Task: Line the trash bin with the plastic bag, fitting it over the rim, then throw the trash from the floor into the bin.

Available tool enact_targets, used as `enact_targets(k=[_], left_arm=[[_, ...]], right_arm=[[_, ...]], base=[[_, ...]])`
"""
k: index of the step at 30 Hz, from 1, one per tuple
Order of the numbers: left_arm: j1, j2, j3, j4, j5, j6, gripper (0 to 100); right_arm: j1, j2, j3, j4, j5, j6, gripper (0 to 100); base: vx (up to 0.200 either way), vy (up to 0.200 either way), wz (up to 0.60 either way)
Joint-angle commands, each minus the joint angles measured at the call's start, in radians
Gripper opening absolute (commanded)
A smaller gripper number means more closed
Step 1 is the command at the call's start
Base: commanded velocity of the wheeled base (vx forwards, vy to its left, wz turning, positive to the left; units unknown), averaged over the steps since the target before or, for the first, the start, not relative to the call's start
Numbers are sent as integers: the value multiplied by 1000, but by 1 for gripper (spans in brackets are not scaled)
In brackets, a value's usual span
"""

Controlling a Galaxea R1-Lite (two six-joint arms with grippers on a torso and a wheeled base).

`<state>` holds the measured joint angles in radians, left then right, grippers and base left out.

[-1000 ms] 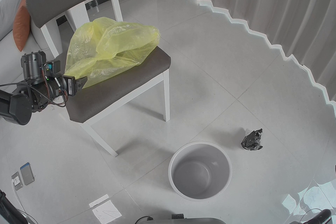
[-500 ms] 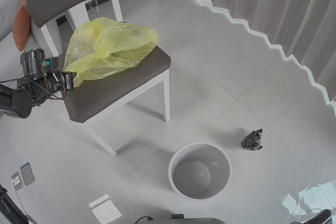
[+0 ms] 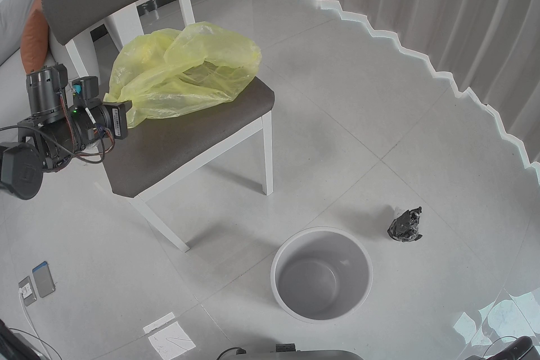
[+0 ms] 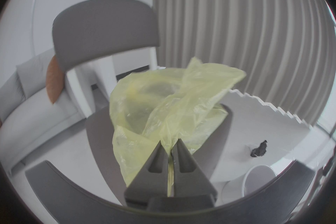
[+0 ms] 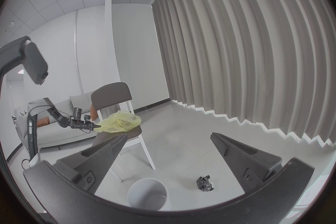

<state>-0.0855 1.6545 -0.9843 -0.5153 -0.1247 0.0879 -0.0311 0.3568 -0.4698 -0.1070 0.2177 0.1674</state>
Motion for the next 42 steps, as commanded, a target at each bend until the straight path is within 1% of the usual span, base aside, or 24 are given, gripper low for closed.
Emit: enact_targets(k=[1,4,5,6,9,11,13,14,15,21,23,24,30,31,34,39,42], left_arm=[[-151,-206,82,11,-3,119,0],[-194,-239,82,12,-7,205,0],[-194,-239,82,12,-7,205,0],[-232,-262,76,17,-18,236,0],[-284,-301,70,41,-59,266,0],[-318,-334,70,77,-84,297,0],[-358,-361,61,112,-92,332,0],[-365,-364,58,116,-93,337,0],[-404,-383,41,152,-96,362,0],[-494,-427,-4,301,-119,421,0],[-508,-432,-4,317,-121,434,0],[-533,-433,-2,337,-121,451,0],[-560,-426,-2,348,-121,463,0],[-576,-424,-5,348,-124,463,0],[-585,-424,-5,348,-131,464,0],[-605,-424,-4,348,-150,483,0],[-623,-423,-10,348,-151,494,0]], right_arm=[[0,241,-156,7,0,-51,100],[2,312,-193,7,0,-85,100],[2,312,-193,7,0,-85,100],[11,361,-214,7,0,-109,100],[28,430,-245,7,2,-132,100],[68,479,-274,9,2,-134,100],[111,521,-299,10,2,-134,100],[117,527,-302,10,2,-134,100],[140,561,-322,20,5,-134,100],[163,683,-406,40,6,-134,100],[163,697,-415,40,8,-134,100],[165,720,-429,41,8,-134,100],[191,752,-448,52,8,-134,100],[198,768,-458,67,8,-134,100],[200,798,-483,87,8,-135,100],[229,830,-520,113,8,-135,100],[243,857,-550,161,8,-146,100]], base=[[0,0,0],[0,0,0],[0,0,0],[0,0,0],[0,0,0],[0,0,0],[0,0,0],[0,0,0],[0,0,0],[0,0,0],[0,0,0],[0,0,0],[0,0,0],[0,0,0],[0,0,0],[0,0,0],[0,0,0]])
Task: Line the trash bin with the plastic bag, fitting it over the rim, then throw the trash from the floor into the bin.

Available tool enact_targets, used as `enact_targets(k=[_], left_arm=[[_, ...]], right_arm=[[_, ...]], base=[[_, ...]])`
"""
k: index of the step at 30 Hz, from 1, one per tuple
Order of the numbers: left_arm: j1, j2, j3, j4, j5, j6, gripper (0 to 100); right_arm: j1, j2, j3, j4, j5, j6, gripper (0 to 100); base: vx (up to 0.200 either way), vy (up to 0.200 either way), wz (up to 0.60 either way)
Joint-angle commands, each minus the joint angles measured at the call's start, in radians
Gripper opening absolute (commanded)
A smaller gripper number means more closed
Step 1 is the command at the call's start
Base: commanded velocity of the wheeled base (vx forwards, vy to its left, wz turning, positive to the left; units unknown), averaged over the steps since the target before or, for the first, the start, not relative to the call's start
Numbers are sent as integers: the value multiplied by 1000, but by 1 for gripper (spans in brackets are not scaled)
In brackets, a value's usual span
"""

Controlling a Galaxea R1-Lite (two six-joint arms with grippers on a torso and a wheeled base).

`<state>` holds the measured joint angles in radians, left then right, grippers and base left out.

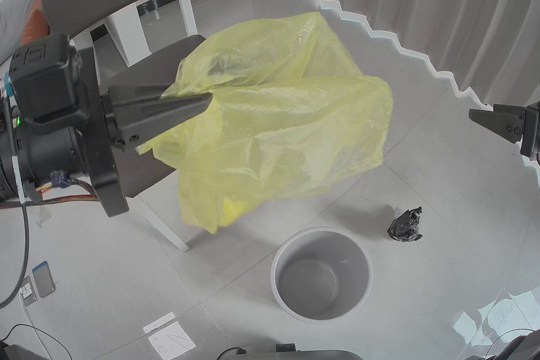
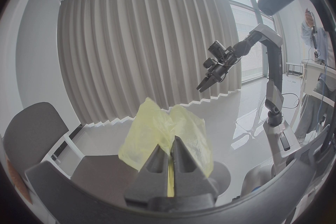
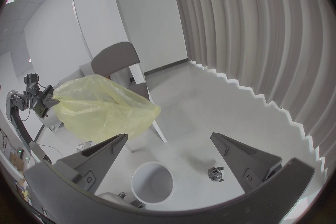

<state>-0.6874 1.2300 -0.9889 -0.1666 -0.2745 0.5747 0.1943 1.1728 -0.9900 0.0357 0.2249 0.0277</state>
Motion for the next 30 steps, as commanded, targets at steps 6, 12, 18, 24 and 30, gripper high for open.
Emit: enact_targets(k=[6,12,18,24,30], left_arm=[[-38,-18,21,1,-6,14,0],[-38,-14,33,29,-42,80,0],[-63,-20,26,96,-52,99,0],[-90,-30,7,98,-54,99,0],[-86,-30,-20,98,-54,100,0]], right_arm=[[14,119,-150,41,1,-25,100],[14,150,-228,133,1,-25,100],[14,183,-220,145,1,-26,100],[22,231,-219,142,1,-28,100],[90,219,-154,144,2,-28,100]], base=[[0,0,0],[0,0,0],[0,0,0],[0,0,0],[0,0,0]])
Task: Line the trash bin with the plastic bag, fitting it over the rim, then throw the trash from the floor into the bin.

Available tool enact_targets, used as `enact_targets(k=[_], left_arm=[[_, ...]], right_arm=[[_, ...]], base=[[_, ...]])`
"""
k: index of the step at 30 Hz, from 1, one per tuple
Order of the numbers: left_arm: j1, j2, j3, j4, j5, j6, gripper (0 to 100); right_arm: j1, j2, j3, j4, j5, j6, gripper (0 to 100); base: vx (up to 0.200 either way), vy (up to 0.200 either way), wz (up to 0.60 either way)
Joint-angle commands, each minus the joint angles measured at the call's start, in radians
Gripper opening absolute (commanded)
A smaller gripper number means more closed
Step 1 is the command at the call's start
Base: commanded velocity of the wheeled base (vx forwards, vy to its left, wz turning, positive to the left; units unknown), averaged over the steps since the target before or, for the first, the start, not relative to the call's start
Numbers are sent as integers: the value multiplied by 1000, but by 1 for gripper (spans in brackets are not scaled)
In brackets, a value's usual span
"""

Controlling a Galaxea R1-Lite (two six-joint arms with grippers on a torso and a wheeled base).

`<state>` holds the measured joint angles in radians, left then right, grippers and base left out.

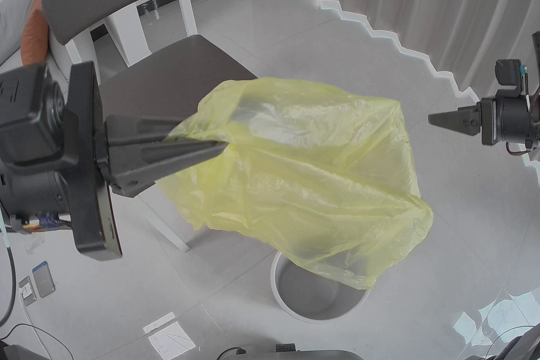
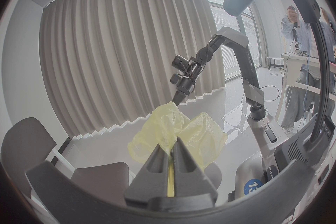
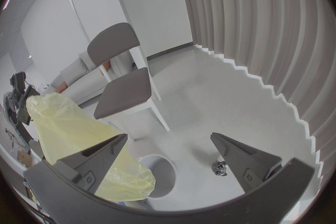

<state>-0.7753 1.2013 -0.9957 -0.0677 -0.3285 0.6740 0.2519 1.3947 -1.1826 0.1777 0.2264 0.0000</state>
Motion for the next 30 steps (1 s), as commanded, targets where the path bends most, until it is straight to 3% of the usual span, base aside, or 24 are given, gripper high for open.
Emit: enact_targets(k=[1,18,30], left_arm=[[2,-2,-15,-1,0,-1,0],[31,15,-121,2,0,-1,0],[34,20,-158,3,0,-2,0]], right_arm=[[35,-6,41,0,1,0,100],[75,-244,256,14,1,-60,100],[199,-256,265,20,-2,-60,100]], base=[[0,0,0],[0,0,0],[0,0,0]])
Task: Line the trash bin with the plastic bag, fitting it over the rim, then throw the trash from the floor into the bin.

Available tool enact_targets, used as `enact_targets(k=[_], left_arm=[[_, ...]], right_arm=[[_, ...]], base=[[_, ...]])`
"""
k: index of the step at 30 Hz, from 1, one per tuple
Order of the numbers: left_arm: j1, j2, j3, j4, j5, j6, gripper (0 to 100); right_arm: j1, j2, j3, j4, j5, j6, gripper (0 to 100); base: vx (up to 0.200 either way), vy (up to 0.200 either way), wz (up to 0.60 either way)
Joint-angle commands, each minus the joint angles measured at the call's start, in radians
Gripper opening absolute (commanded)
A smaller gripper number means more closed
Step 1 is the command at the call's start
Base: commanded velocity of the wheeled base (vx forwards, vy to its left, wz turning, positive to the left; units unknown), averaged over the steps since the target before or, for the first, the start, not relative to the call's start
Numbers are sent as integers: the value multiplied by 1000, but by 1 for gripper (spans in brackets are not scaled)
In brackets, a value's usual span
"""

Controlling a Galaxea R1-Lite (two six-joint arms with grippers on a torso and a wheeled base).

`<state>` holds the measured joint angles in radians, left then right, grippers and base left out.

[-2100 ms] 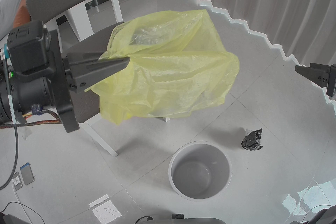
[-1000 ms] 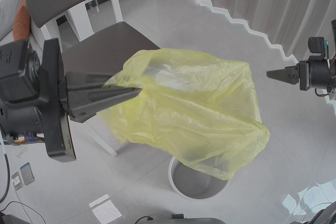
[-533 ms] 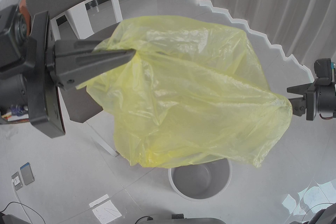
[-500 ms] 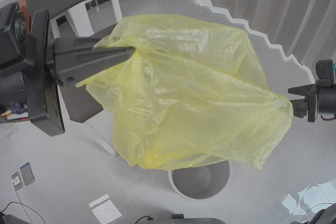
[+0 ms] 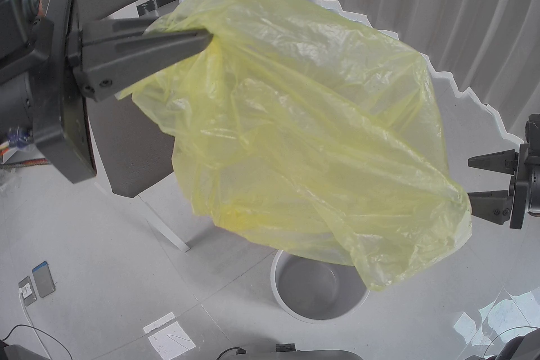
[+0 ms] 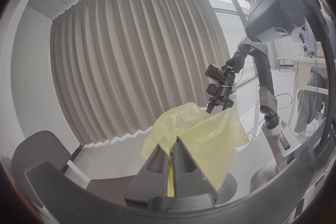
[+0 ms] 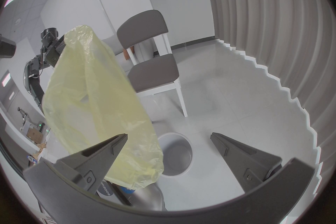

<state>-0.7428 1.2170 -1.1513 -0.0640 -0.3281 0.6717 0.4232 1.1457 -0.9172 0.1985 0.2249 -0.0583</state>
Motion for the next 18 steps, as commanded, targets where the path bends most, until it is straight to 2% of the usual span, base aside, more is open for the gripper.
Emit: enact_targets(k=[1,10,18], left_arm=[[10,4,-2,0,0,0,0],[25,4,-13,-3,-2,-3,0],[14,-14,-25,0,-2,-1,0]], right_arm=[[42,-12,0,-1,-2,-2,100],[60,-4,11,-2,-10,-2,100],[8,92,-2,-39,-1,0,100]], base=[[0,0,0],[0,0,0],[0,0,0]])
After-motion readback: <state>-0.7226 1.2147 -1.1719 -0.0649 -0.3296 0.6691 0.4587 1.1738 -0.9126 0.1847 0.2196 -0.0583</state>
